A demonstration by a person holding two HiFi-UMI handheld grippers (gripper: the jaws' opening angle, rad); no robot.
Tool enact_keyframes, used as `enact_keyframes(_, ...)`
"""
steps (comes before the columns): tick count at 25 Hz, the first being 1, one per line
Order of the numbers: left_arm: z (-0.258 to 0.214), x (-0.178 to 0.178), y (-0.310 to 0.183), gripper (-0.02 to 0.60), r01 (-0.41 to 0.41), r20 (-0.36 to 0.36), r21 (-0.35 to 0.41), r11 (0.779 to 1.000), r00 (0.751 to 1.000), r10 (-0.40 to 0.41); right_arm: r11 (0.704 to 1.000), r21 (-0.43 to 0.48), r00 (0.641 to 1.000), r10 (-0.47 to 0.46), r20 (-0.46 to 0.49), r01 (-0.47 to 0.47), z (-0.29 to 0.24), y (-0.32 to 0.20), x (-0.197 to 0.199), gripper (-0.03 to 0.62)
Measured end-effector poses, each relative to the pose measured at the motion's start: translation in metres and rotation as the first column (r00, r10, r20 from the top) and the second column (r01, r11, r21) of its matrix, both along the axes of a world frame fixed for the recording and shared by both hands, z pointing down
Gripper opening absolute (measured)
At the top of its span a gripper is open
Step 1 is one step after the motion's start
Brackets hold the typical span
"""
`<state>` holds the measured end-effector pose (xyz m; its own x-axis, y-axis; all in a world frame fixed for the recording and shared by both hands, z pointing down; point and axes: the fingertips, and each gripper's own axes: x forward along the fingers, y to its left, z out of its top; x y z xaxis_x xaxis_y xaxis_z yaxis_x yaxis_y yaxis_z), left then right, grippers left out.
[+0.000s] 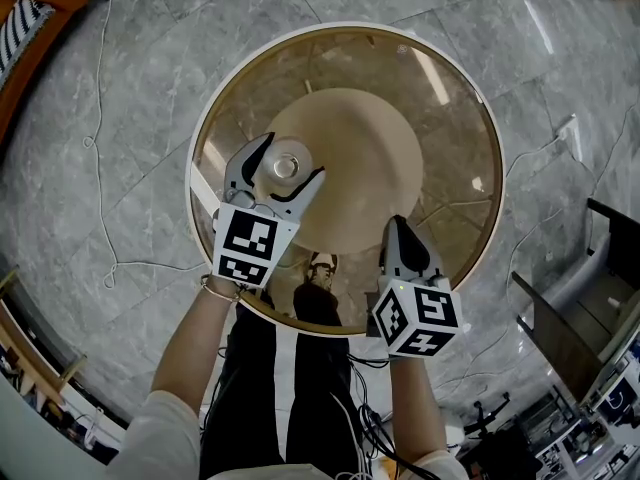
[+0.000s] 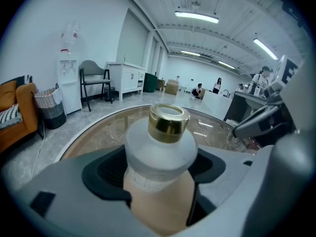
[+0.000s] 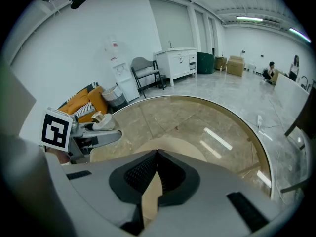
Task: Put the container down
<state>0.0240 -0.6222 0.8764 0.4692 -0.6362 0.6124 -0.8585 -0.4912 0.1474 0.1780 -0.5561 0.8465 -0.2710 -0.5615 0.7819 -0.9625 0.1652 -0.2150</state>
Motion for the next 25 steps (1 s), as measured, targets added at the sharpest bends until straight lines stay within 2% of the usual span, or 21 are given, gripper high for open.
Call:
enact_keyframes(7,-0.014,-0.004,0.008,0.376,0.054,-0.064,-0.004,0.999,0.996,-0.054,1.000,0.010,1.000,-0.005,0.001,0.005,-0.005,0.007,-0.007,0.023)
enact_keyframes(14,-0.028,-0.020,0.045,0.376,0.093,-0.098,-0.039,0.995,0.991,-0.097,0.999,0.032,1.000,-0.005,0.003,0.005,-0.017,0.025,-0.021,0.023)
enact_keyframes(25,-0.078,-0.049,0.118,0.373,0.069,-0.155,-0.080,0.994,0.985,-0.080,0.997,0.059,0.999,0.045,0.005,-0.046,-0.053,0.080,-0.048,0.023)
